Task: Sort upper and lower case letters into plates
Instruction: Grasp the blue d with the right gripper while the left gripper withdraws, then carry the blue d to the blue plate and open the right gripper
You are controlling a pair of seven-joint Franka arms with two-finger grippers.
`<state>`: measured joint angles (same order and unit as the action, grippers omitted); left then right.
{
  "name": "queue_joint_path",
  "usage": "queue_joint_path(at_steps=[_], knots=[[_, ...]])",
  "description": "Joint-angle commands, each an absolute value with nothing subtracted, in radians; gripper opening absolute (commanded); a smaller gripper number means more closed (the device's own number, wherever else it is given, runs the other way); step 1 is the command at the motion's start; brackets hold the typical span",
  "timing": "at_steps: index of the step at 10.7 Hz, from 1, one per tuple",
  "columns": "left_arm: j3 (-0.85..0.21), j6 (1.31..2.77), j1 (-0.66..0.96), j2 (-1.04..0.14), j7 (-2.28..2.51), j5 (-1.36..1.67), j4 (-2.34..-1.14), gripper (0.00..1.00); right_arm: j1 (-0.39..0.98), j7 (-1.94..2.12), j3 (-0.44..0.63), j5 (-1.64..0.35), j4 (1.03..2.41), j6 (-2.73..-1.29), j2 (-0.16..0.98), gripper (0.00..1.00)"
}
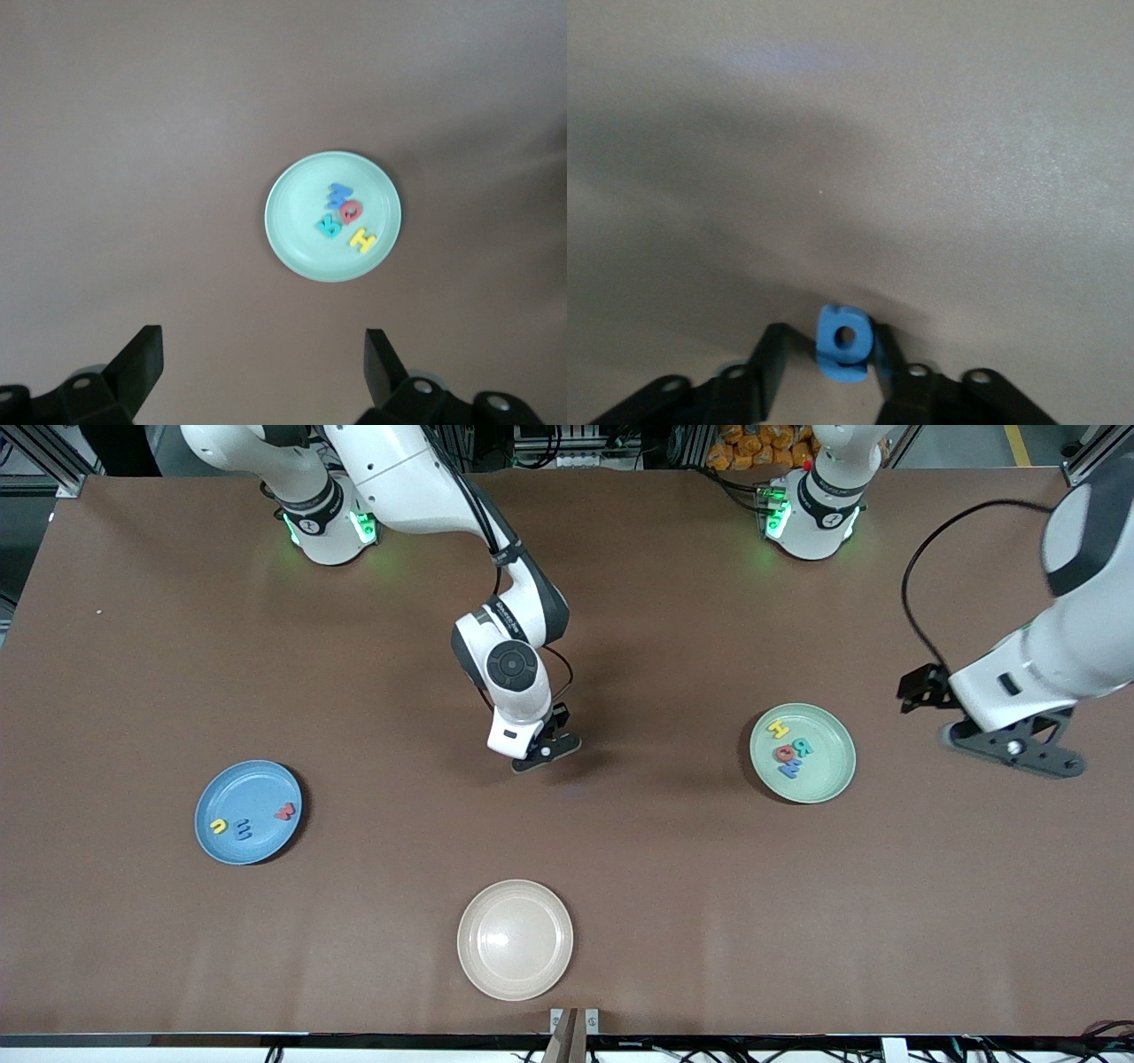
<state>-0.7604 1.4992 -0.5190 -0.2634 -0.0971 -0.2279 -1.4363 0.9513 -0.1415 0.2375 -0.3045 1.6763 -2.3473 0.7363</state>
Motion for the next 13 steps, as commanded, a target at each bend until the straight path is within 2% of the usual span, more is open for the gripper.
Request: queue_joint_path(at_steps=[1, 4, 5, 7, 8, 10, 11, 12, 13], knots=[[-0.762, 1.428, -0.518, -0.238, -0.080, -0.242, -1.376, 1.00, 0.953, -0.149, 0.244, -0.322, 1.680, -2.355, 0.741, 0.00], [-0.768, 1.404, -0.541, -0.160, -0.089, -0.241, -1.382, 1.00, 0.916, -0.149, 0.285, -0.322, 1.677, -2.346, 0.707, 0.00], [-0.781, 1.408, -0.535, -0.144, -0.095, -0.244, -1.382, 1.00, 0.914, -0.175, 0.352, -0.322, 1.680, -2.338, 0.683, 0.00], [-0.787, 1.404, -0.541, -0.146, -0.104, -0.226, -1.378, 1.00, 0.862, -0.146, 0.503, -0.321, 1.652, -2.196, 0.658, 0.00], [-0.784, 1.402, -0.554, -0.147, -0.104, -0.203, -1.378, 1.00, 0.839, -0.131, 0.564, -0.321, 1.652, -2.191, 0.658, 0.00], [-0.775, 1.404, -0.569, -0.118, -0.101, -0.175, -1.381, 1.00, 0.714, -0.120, 0.586, -0.324, 1.649, -2.181, 0.661, 0.00], [-0.744, 1.404, -0.560, -0.091, -0.095, -0.126, -1.390, 1.00, 0.665, -0.112, 0.586, -0.324, 1.651, -2.181, 0.664, 0.00], [-0.662, 1.404, -0.513, -0.068, -0.100, -0.085, -1.402, 1.00, 0.617, -0.097, 0.586, -0.322, 1.651, -2.181, 0.670, 0.00], [-0.497, 1.404, -0.367, -0.054, -0.101, -0.071, -1.414, 1.00, 0.533, -0.012, 0.583, -0.324, 1.654, -2.178, 0.672, 0.00]])
